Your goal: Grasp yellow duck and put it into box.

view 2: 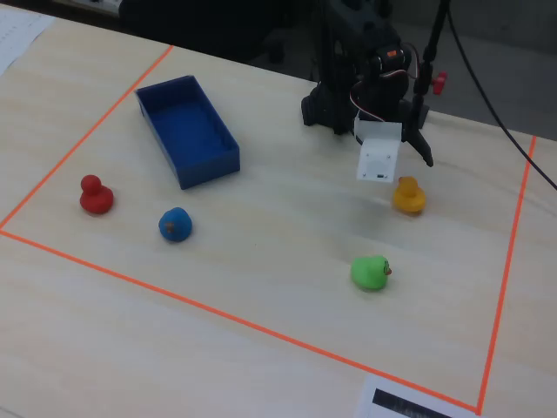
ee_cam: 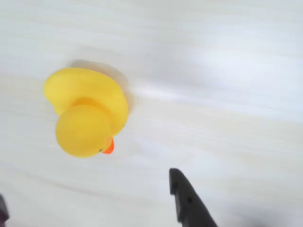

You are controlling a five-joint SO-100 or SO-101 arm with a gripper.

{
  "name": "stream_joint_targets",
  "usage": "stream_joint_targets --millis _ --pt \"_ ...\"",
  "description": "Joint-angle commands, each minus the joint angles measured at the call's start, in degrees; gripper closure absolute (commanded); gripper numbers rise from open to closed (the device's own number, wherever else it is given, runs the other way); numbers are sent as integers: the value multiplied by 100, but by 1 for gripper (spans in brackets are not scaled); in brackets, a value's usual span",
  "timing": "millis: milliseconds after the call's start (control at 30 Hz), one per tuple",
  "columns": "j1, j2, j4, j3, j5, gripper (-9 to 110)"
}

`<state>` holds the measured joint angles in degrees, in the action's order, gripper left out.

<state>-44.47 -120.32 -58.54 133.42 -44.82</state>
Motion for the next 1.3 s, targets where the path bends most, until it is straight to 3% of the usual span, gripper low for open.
stream_joint_targets --millis 0,900,1133,1267 --pt "-44 35 97 -246 70 56" --pt "-272 1143 1195 -589 554 59" --pt "-281 1362 1538 -501 580 67" --pt "-316 1459 1819 -316 624 83"
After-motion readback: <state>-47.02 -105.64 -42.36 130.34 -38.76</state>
